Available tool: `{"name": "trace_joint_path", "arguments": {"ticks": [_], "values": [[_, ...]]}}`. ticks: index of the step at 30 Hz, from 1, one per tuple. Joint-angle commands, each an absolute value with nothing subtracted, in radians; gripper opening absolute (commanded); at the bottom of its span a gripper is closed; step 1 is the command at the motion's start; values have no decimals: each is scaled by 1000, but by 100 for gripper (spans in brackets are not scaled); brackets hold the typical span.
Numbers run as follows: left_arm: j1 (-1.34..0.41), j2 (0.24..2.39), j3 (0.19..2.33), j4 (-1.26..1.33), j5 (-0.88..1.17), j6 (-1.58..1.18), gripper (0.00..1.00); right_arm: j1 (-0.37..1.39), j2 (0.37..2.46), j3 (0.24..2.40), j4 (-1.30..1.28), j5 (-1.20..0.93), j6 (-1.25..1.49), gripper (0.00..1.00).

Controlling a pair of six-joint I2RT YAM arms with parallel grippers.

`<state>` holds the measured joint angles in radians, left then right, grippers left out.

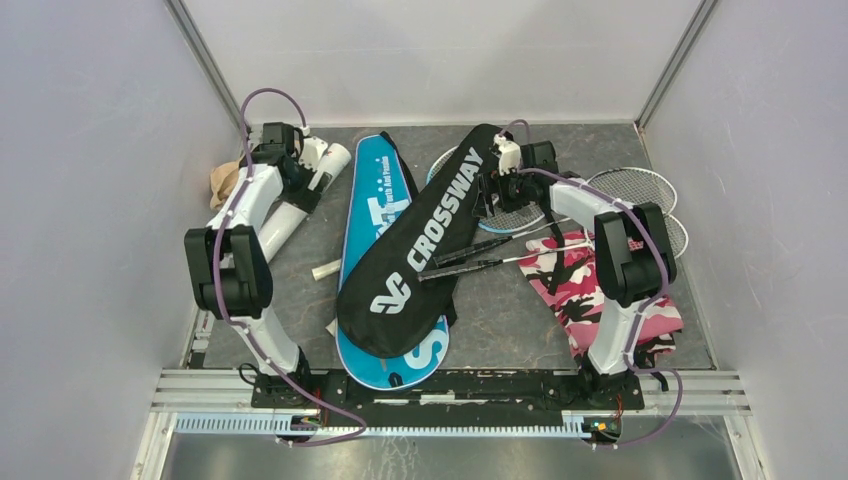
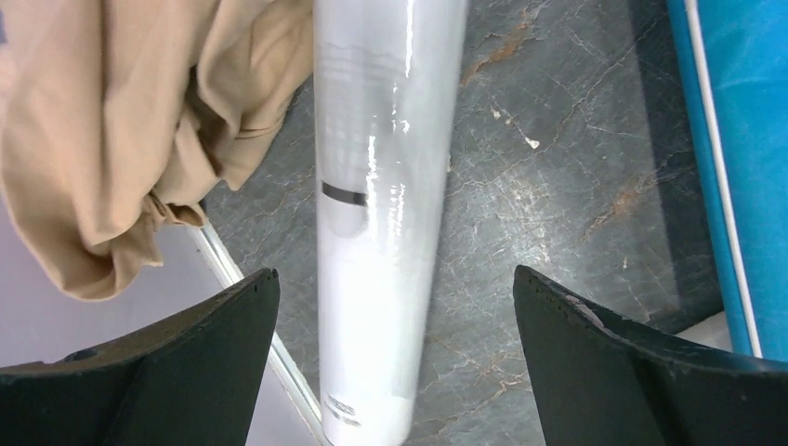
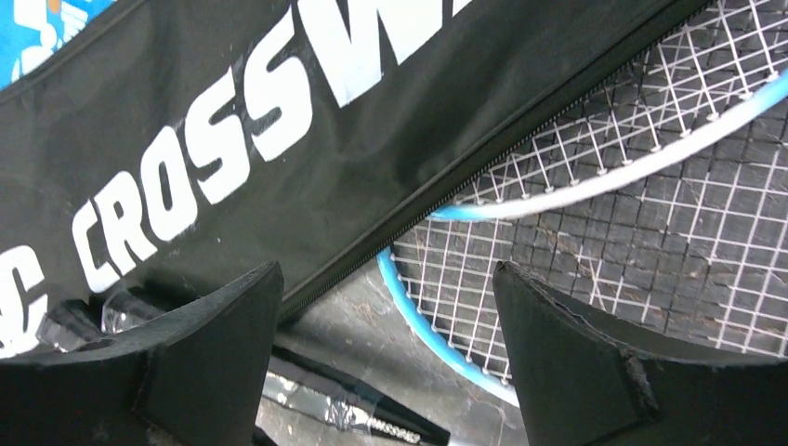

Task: Pack up the badminton gear
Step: Place the shuttle tube at the center of the board, then pick up the racket bag from the center of the board.

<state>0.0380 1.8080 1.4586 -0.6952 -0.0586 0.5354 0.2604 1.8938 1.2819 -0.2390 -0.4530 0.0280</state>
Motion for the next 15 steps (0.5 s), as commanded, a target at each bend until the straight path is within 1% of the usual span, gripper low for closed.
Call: {"name": "trace_joint_path", "arguments": {"ticks": [1,7,10,13,15], "values": [[43,1733,1423,-649,-44,496,100,268,1930,1330,-149,-478,123,88],[43,1688,1386,-616,-8,456,100,281,1981,1337,-122,-496,147,84],[43,1664,1380,-613,48,424,100,285,2002,1338,-101,-521,167,79],[44,1638,1368,-607,97,385,100,288,2021,1342,-82,-540,180,72],[43,1620,1364,-606,127,366,100,289,2030,1342,-66,-554,192,63]]}}
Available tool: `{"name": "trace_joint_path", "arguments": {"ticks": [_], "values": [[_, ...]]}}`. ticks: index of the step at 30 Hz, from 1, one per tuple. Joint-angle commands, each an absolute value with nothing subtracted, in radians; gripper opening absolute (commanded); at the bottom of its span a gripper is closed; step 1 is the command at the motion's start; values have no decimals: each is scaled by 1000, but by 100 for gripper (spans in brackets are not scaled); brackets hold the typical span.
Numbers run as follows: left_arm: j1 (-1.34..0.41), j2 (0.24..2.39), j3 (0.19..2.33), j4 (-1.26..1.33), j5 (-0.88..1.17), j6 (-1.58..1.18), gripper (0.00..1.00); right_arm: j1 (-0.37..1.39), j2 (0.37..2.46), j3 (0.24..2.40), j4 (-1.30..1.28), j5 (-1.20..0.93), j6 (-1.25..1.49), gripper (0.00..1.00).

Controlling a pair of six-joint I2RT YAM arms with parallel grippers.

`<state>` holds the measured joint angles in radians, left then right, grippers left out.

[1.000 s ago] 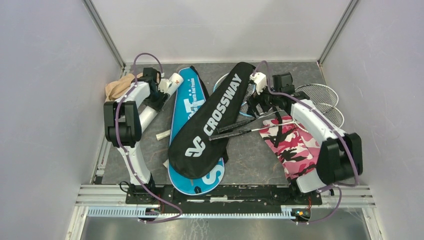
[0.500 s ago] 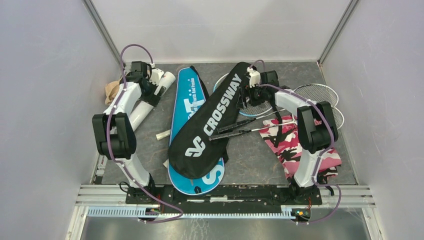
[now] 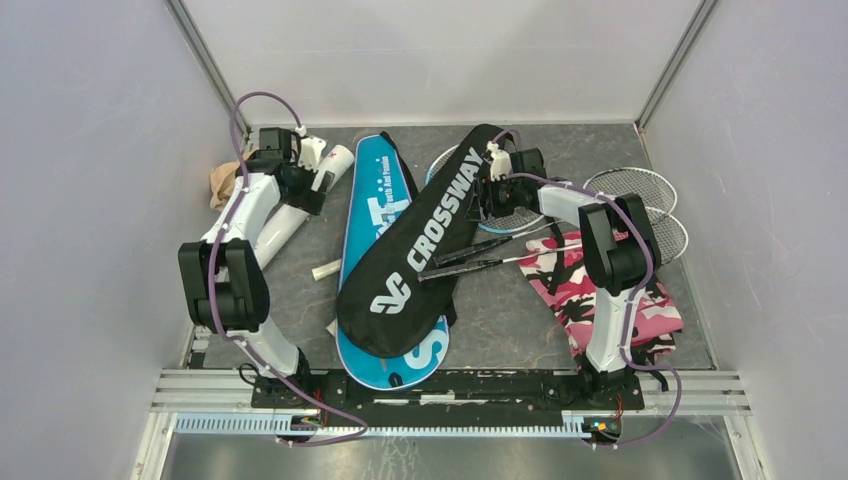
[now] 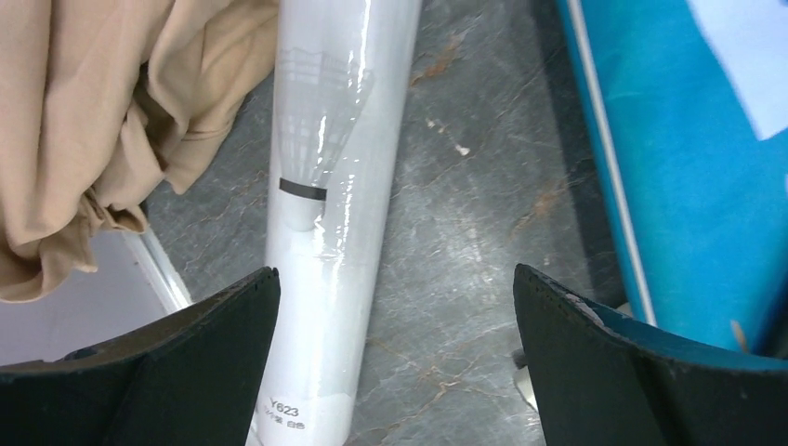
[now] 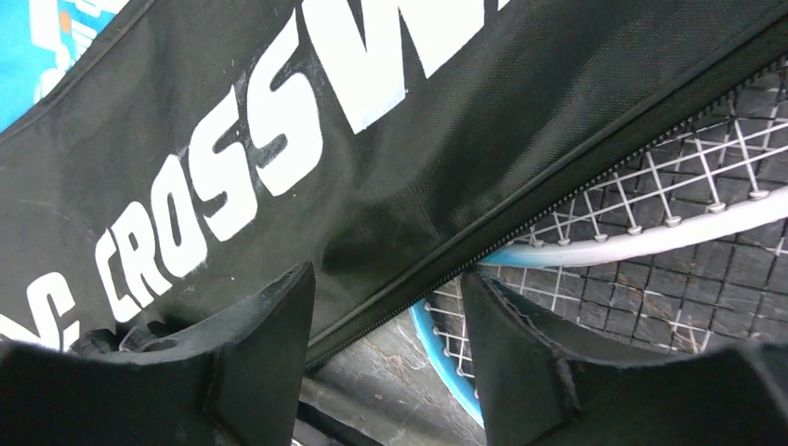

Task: Pack up the badminton gear
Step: Pick up the racket bag from the center of the board.

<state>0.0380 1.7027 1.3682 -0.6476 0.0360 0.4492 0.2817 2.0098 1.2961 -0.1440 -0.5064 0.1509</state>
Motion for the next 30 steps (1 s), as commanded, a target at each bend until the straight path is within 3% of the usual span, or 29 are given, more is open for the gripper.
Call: {"name": "trace_joint_path", "arguments": {"ticks": [1,13,22,30], "values": [[43,1611,1363,-606,138,356,100,289,2032,1342,-62,-559,198,58],[43,1517,1348,-606,247,286,100,281,1987,1399,-31,-638,266,0],[43,1474,1334,-584,390,215,100,279,1965,1437,185,-805,468,0],[35,1567,1347,-521,675,101,98,285,1961,1404,486,-938,701,0]]}}
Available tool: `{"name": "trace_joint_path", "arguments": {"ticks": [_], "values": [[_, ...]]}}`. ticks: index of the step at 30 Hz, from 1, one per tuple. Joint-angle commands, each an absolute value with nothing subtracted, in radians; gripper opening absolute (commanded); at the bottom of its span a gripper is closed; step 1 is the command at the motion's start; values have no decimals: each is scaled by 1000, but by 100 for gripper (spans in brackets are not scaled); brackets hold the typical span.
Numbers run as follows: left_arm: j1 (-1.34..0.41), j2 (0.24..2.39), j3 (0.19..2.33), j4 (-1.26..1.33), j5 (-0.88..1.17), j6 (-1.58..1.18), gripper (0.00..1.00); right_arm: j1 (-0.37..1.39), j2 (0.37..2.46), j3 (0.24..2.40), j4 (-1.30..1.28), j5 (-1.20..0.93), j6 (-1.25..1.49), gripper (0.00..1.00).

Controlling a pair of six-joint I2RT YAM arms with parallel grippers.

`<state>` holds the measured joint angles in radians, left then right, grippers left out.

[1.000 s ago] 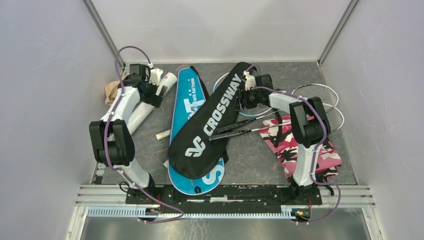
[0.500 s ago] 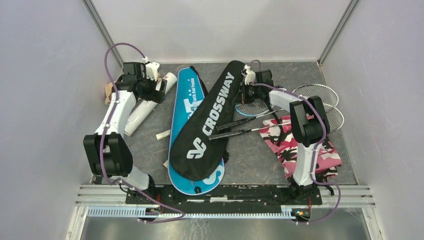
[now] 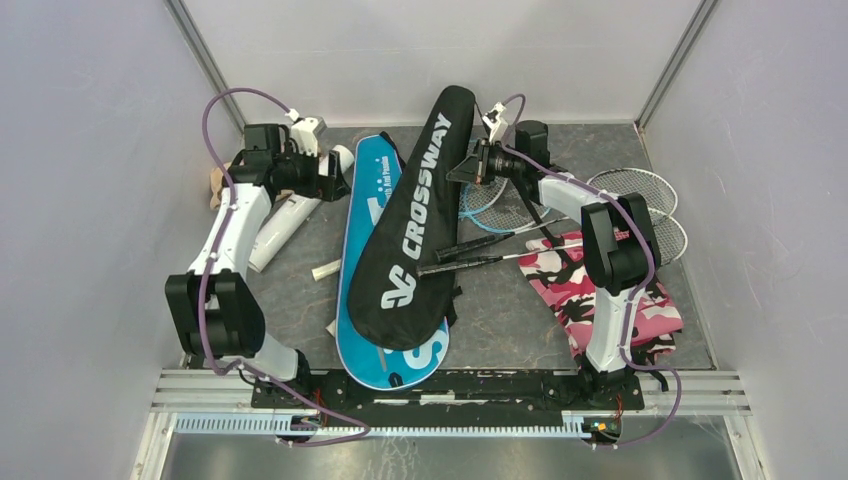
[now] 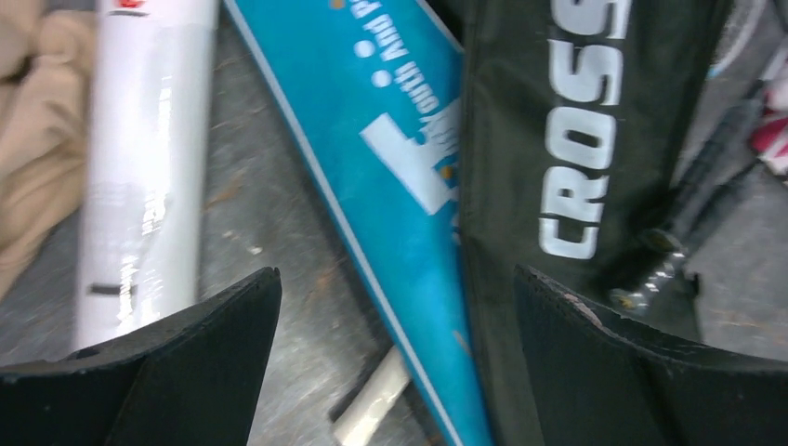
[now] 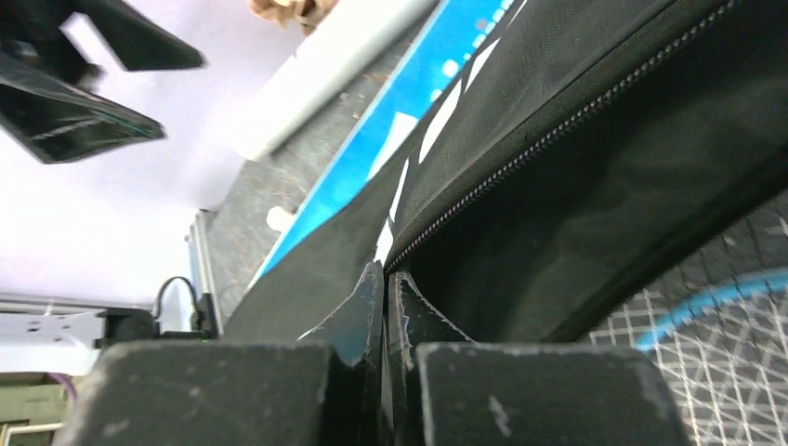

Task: Pack up the badminton gear
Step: Pick up the racket bag from the center of the board.

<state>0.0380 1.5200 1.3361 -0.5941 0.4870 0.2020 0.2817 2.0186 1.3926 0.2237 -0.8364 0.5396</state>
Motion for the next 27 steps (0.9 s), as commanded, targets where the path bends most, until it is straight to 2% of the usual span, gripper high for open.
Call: {"name": "trace_joint_path", "arguments": {"ticks": [1,8,15,23,27], "values": [[31,1586,1351,-509,695,89,98,290,1963,1405,521,-947,729,0],[-58,1639,1380,-462,684,65,96,326,1974,1450,657,-950,855,0],[-154,1588,1335,-371,509,80,100,358,2049,1591,735,-936,989,0],[-161,1546,1266,-292,422,96,100,366,2108,1706,908,-920,1149,0],[-161,1505,1249,-302,371,130,100,365,2108,1716,908,-918,1164,0]]}}
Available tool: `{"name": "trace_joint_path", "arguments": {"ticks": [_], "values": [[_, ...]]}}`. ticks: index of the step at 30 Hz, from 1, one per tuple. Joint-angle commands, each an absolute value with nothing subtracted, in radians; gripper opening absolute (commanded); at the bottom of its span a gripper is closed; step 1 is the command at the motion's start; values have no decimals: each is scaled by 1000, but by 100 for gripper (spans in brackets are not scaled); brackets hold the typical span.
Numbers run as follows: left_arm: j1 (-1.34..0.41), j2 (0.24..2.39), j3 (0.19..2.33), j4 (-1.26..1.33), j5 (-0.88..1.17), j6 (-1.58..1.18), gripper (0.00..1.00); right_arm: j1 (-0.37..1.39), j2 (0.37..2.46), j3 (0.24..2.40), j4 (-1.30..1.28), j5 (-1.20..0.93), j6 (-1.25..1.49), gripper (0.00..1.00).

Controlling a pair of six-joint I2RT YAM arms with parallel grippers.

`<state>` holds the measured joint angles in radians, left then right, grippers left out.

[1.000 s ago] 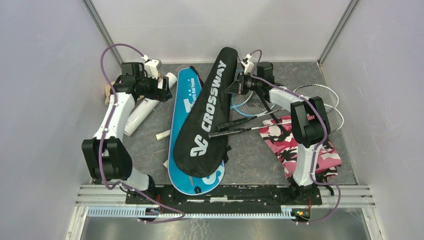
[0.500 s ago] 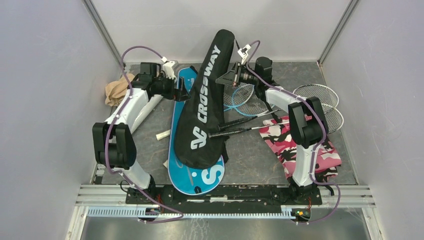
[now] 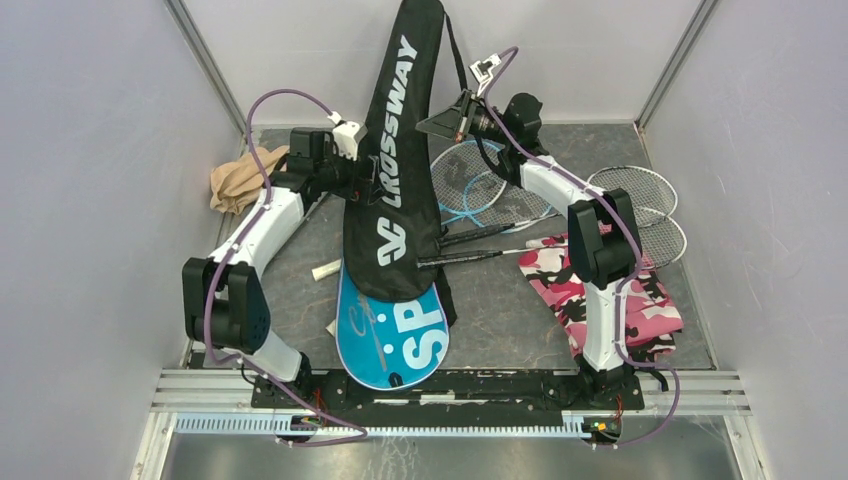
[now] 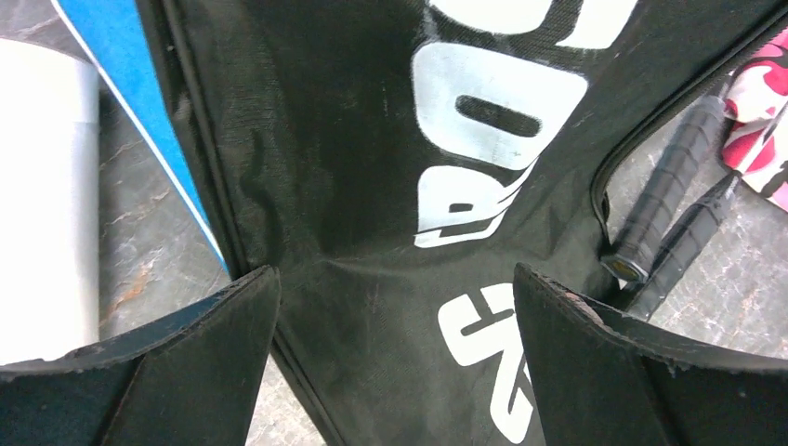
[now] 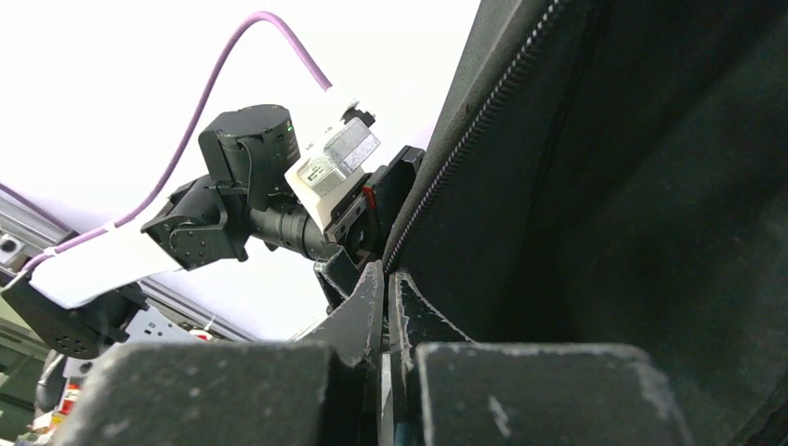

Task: Pack up the badminton gear
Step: Pick up the racket bag from the center of the board, then open the racket bag at the center of the board.

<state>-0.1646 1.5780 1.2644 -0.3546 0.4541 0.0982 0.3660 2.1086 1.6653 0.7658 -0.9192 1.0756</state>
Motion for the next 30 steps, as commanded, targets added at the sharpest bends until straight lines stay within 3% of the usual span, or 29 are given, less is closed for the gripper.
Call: {"name": "trace_joint_path", "arguments": {"ticks": [1,7,11,19,24,30], "values": [[-161,1485,1243,-302,360,136,100,365,2108,1718,912,-915,1173,0],[-177,1355,1212,-264,338,155,100,365,2118,1753,945,-869,1212,0],[-281,1331,1244,-260,237,186,100,366,2126,1799,918,-841,1191,0],[-542,1452,1363,-201,-197,145,100,366,2129,1857,893,-777,1202,0],[-636,1508,1420,-168,-331,21,100,362,2126,1860,855,-759,1189,0],[-649,1570,1441,-159,-337,-99,100,360,2114,1840,843,-755,1184,0]]}}
